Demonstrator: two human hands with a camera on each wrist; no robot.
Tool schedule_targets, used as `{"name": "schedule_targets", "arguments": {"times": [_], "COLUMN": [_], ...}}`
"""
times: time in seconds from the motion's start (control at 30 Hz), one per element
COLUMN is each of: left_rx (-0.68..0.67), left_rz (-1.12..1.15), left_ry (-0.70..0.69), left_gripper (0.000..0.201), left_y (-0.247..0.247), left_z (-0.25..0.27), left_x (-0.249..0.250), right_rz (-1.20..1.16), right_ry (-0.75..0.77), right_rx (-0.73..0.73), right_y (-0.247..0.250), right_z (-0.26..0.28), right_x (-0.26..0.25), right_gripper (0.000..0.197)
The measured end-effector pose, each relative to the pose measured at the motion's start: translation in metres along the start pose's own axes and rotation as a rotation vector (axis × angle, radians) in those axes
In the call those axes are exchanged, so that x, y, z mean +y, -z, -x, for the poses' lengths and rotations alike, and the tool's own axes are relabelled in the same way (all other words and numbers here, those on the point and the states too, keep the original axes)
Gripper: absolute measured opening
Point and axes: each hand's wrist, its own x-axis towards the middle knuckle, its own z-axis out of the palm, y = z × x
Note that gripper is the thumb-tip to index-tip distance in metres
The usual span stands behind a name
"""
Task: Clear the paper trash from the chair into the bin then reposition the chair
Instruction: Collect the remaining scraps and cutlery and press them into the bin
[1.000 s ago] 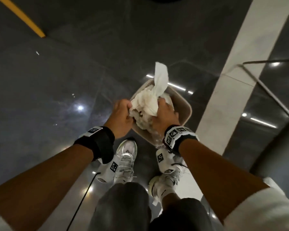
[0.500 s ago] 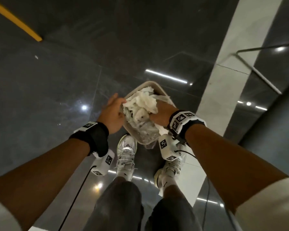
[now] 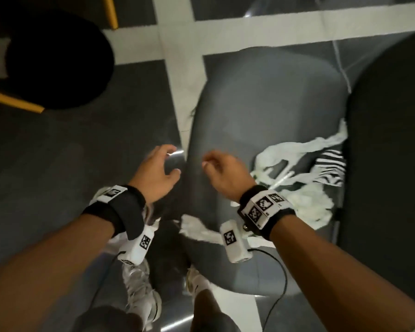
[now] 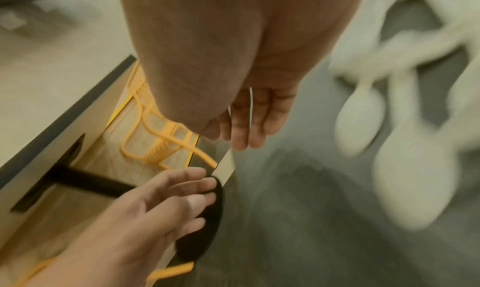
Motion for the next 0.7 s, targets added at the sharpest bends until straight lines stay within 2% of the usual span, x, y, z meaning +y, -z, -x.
{"name": "schedule_targets", "arguments": {"times": [0.1, 0.17, 0.2, 0.23, 0.3, 0.37, 0.4, 0.47, 0.57, 0.63, 0.7], "left_rx": [-0.167, -0.288, -0.32, -0.319, -0.264, -0.198, -0.187, -0.186, -0.188, -0.174, -0.162], "left_rz": [-0.08, -0.195, -0.258, -0.302, -0.311, -0.303, -0.322, -0.39, -0.554, -0.666, -0.684], "left_ry": [-0.169, -0.24, -0.268, -0.289, -0.285, -0.242, -0.22, -0.195, -0.205, -0.218, -0.236], "left_gripper": [0.057, 0.064, 0.066, 0.067, 0.071, 0.083, 0.092, 0.108, 0.12, 0.118, 0.105], "left_y": [-0.044, -0.079, -0.096, -0.11, -0.13, -0.144, -0.15, -0.161, -0.179, -0.19, -0.196], "left_z": [-0.008, -0.005, -0.003, -0.002, -0.005, -0.012, -0.015, -0.02, -0.021, -0.019, -0.017], "left_x": [0.068, 0.098, 0.107, 0.114, 0.124, 0.13, 0.132, 0.135, 0.133, 0.131, 0.131], "right_rz": [0.122, 0.287, 0.349, 0.357, 0.221, 0.063, 0.041, 0.079, 0.1, 0.042, -0.021], "right_ry": [0.032, -0.055, -0.151, -0.278, -0.548, -0.686, -0.707, -0.707, -0.627, -0.516, -0.405], "right_rx": [0.249, 0.329, 0.364, 0.385, 0.352, 0.276, 0.255, 0.265, 0.341, 0.393, 0.396], "right_y": [0.073, 0.112, 0.128, 0.141, 0.158, 0.163, 0.16, 0.153, 0.146, 0.146, 0.151], "right_z": [0.013, 0.019, 0.02, 0.021, 0.024, 0.022, 0.022, 0.019, 0.017, 0.02, 0.023], "right_x": [0.058, 0.098, 0.117, 0.134, 0.16, 0.179, 0.186, 0.194, 0.2, 0.202, 0.2], "right_gripper": [0.028, 0.035, 0.041, 0.051, 0.083, 0.109, 0.115, 0.112, 0.09, 0.077, 0.071]}}
